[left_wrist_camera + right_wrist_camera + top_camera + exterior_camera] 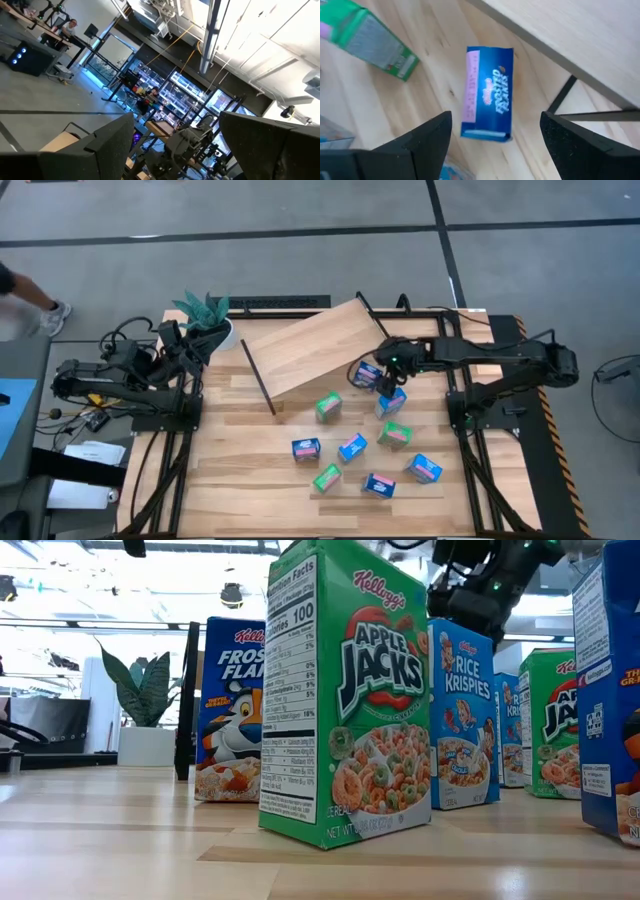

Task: Stack cereal on shelf
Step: Put the top blue cereal box on the shelf

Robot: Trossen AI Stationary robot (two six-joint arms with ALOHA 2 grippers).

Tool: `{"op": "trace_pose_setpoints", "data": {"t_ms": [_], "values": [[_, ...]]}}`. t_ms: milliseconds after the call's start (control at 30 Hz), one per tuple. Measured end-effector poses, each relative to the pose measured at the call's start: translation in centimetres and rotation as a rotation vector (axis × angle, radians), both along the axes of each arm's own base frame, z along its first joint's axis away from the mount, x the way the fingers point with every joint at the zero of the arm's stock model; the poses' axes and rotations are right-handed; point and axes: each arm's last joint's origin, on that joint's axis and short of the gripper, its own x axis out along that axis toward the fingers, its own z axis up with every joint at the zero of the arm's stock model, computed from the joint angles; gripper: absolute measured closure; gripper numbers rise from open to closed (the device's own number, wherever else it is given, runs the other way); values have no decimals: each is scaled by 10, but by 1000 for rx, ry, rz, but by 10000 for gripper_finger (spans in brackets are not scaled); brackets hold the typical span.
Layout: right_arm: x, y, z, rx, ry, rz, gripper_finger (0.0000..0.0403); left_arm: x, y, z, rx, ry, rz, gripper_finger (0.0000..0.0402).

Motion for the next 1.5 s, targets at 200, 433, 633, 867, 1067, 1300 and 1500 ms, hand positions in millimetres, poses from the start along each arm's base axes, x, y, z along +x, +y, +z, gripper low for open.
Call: {"op": "trace_pose_setpoints", "data": {"t_ms": [200,433,633,867,1067,1300,1500], "values": [[6,-2,-10,-14,49,6,76,0,0,0,0,1,0,119],[9,-2,-15,-4,62,5,81,0,0,-1,1,9,0,119],[9,-2,-15,3,70,4,132,1,0,-2,2,20,0,119],[8,-2,-15,6,73,6,213,1,0,-2,0,20,4,119],[7,0,-13,33,60,37,243,1,0,-2,-2,20,7,119],[4,10,-6,26,31,79,244,1,0,-2,-13,15,9,119],[-1,19,21,32,-48,121,243,1,0,-2,-16,13,8,119]]}}
